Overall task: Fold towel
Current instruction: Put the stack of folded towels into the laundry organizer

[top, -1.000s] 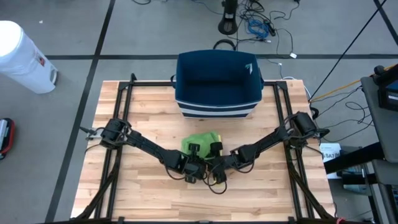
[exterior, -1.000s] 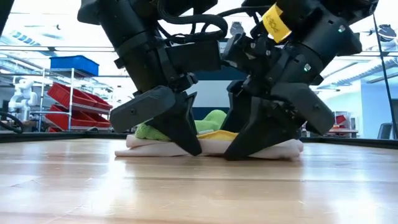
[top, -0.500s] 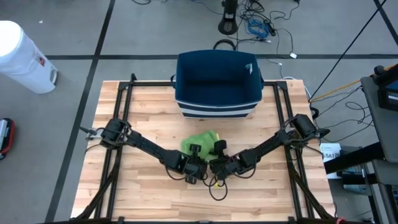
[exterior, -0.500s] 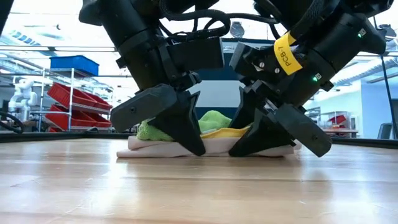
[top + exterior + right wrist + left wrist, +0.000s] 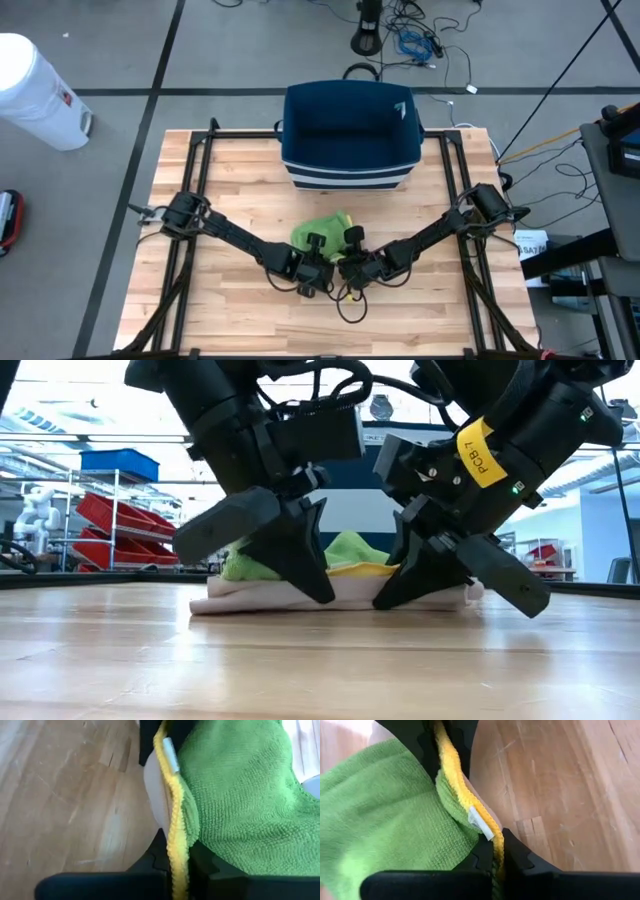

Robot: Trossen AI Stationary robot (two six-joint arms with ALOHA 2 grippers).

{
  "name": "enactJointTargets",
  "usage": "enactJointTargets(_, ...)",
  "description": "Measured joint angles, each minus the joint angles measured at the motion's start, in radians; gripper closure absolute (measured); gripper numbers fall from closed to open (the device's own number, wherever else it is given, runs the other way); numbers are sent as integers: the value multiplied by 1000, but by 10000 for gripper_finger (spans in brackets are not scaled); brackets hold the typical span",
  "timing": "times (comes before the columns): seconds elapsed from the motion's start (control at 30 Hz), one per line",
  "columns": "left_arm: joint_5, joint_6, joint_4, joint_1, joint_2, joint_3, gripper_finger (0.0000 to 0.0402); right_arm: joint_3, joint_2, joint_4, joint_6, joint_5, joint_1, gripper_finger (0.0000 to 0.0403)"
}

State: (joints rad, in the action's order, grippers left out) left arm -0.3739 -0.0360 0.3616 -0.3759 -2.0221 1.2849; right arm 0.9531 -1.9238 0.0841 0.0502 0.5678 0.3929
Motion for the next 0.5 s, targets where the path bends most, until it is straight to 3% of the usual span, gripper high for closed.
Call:
enactJointTargets(0.33, -26, -146, 88, -7, 8, 87, 390, -6, 135, 32, 119, -33, 19, 390)
enactJointTargets(0.5, -51, -279, 115, -19, 15, 149, 390, -6, 271, 66, 239, -143, 19, 391)
